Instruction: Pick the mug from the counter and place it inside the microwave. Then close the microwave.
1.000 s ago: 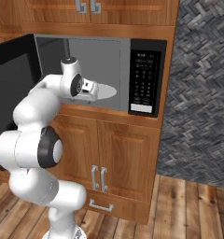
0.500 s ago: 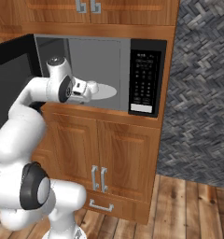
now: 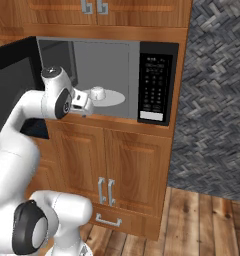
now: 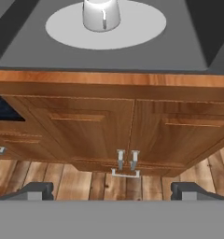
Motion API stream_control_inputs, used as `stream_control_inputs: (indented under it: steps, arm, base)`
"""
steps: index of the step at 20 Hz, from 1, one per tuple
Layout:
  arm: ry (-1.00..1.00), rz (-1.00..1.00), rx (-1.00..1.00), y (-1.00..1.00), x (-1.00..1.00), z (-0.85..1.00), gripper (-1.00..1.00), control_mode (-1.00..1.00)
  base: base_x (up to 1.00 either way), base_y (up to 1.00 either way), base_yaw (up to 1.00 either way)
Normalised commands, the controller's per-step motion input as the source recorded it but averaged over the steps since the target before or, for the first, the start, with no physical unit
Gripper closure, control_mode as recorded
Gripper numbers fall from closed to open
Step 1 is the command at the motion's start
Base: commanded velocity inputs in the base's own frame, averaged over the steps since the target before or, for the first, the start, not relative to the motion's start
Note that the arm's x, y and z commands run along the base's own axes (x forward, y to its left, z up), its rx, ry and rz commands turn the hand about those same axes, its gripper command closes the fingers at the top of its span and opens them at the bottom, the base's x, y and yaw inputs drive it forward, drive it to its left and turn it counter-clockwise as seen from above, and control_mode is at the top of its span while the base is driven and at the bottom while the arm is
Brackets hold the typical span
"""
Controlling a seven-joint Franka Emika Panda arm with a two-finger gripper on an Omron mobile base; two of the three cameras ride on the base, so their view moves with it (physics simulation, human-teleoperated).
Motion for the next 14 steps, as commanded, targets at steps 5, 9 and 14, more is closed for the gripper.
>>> stream_control_inputs:
  steps: [5, 9, 14]
  arm:
    - [0.0, 0.0, 0.0, -0.06, -0.36, 0.0, -1.0, -1.0]
    - [-0.01, 0.0, 0.0, -0.01, -0.54, 0.0, -1.0, -1.0]
    - [-0.03, 0.0, 0.0, 0.0, -0.61, 0.0, -1.0, -1.0]
  base:
    - [0.0, 0.0, 0.0]
    - [0.0, 0.0, 0.0]
    - [0.0, 0.0, 0.0]
